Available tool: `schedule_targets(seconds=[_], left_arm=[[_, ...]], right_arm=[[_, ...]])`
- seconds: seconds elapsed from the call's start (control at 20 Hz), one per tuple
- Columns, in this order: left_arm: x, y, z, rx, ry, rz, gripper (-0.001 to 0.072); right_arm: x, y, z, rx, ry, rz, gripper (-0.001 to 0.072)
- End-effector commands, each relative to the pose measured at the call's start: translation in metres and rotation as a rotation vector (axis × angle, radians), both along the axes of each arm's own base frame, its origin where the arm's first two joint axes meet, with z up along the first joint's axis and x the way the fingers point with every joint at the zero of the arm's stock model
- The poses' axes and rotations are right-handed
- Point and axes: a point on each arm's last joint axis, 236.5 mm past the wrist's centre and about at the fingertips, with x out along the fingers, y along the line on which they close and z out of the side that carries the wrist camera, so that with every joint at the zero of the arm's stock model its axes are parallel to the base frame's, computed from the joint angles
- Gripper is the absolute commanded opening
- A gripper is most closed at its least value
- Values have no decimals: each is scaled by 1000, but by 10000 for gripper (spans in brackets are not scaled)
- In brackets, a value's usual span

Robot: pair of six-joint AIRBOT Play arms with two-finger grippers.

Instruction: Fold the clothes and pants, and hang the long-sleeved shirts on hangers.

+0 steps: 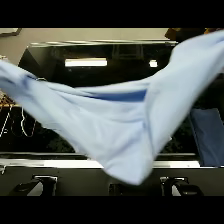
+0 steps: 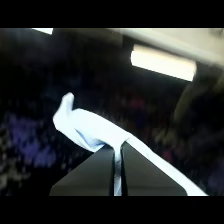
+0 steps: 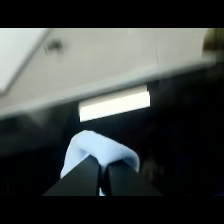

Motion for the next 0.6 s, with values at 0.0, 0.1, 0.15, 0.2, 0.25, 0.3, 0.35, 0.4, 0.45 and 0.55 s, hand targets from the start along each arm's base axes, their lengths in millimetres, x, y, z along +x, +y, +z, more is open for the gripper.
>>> schedule_targets(seconds=[0.0,0.1,0.15,0.2,0.25,0.3,0.35,0.4,0.45,0.55], left_arm=[[28,-18,-134,-45,323,-101,17],[45,-20,-215,-95,456,-90,18],[51,-19,-252,-120,511,-72,17],[54,-18,-282,-141,560,-57,17],[56,-18,-308,-159,610,-51,17],[57,-18,-332,-172,668,-49,18],[57,-19,-350,-186,711,-49,18],[56,-19,-367,-194,753,-50,17],[55,-19,-380,-201,785,-49,18],[52,-19,-396,-210,824,-49,17]], right_arm=[[68,17,-146,98,495,69,37],[106,20,-231,139,697,77,37],[119,20,-271,151,780,71,37],[128,19,-310,163,859,64,37],[132,23,-341,189,926,67,37],[136,29,-365,228,976,75,37],[139,35,-383,265,1006,78,37],[144,37,-393,289,1013,74,37],[150,37,-400,299,1004,63,37],[164,32,-399,300,951,37,37]])
